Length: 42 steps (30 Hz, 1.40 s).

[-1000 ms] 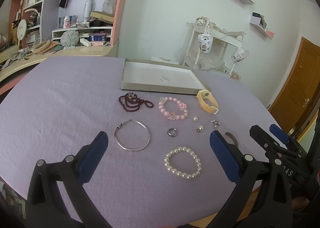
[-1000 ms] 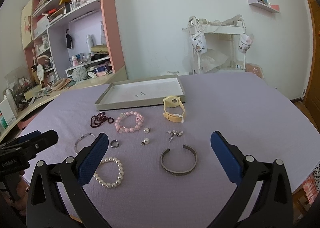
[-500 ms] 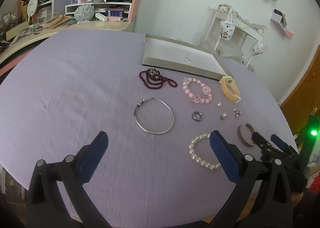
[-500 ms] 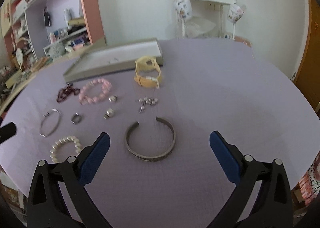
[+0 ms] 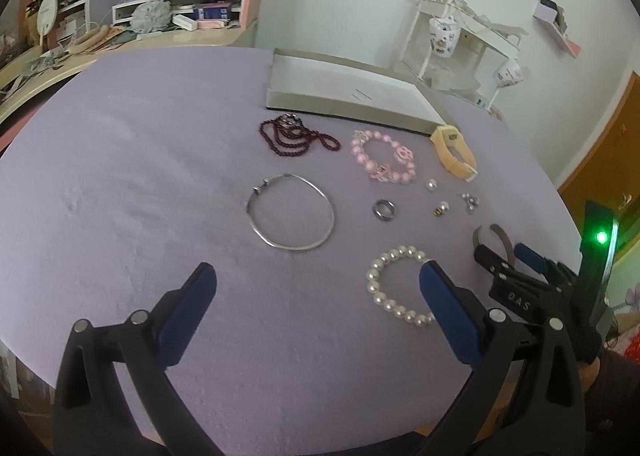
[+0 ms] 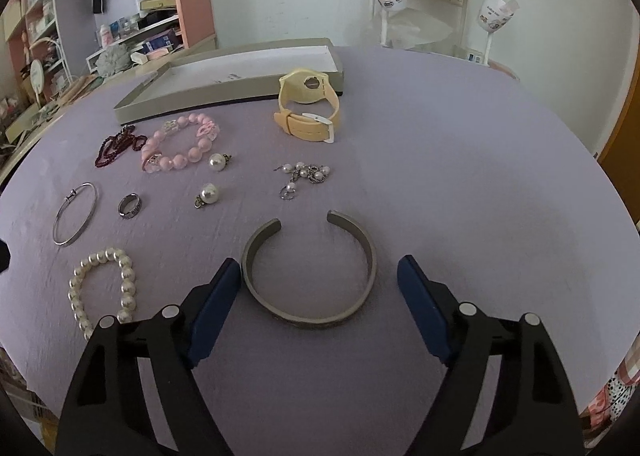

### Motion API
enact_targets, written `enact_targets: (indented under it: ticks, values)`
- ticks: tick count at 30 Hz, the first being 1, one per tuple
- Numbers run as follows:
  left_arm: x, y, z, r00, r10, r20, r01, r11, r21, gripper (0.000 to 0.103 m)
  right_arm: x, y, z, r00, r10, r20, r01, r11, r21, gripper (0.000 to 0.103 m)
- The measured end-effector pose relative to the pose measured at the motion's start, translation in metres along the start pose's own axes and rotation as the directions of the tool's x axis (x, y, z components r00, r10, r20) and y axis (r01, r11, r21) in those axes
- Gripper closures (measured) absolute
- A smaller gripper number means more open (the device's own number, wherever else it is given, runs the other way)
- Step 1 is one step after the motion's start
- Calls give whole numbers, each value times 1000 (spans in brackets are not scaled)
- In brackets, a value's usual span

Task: Organize jewelry
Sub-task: 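Grasp the pearl bracelet with the left tool while the right tool grasps the silver cuff bangle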

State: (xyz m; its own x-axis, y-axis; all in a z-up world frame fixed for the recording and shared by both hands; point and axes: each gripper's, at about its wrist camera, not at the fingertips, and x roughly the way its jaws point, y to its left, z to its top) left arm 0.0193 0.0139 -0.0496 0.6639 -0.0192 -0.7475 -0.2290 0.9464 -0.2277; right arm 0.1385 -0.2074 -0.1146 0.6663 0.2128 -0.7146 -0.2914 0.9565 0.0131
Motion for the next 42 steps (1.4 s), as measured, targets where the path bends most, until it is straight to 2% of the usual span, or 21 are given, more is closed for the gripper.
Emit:
enact_targets:
  ticks: [2,5,12,16,20,23,25,26,28,30,37,42]
  values:
    - [2,-4,-1,1000,-3,-7,4,1000,15,2,1,0,1,1000,1,-1,-1,1000,-4,21]
    - [6,-13,-2,1000,-12,-22,12,999,42,2,0,3,3,1000,12,-1,-12,1000,-20,34]
    - [24,-39,-7,997,-29,-73,38,992,124,2,-8,-5,-4,1000,27,-10,-27,999,-17,34]
    - [37,-50,-9,994,-23,-108,38,989,144,22,-15,-10,-11,999,32,-7,-32,999,2,34]
    - [48,-48,-10,989,-23,-144,39,993,109,39,-19,-11,-14,999,34,-7,-34,999,10,34]
    - [50,-48,-6,991,-22,-135,35,995,93,52,-20,-13,-15,999,32,-7,-32,999,17,34]
    - [51,-50,-5,990,-24,-139,38,994,99,68,-20,-14,-15,1000,28,-6,-28,999,22,34]
    - [52,-53,-5,990,-22,-142,37,994,106,71,-20,-15,-15,1000,27,-6,-27,999,25,34]
    - [54,-57,-6,989,-17,-148,35,992,123,86,-20,-16,-14,1000,25,-6,-24,999,28,34]
    - [54,-59,-7,989,-6,-150,25,991,129,93,-20,-16,-14,1000,25,-5,-25,999,30,34]
    - [49,-54,-8,990,-16,-142,32,993,111,94,-25,-11,-12,999,45,20,-45,999,24,34]
    - [33,-48,-1,994,-52,-100,61,994,91,94,-33,-8,-9,997,60,46,-61,998,25,34]
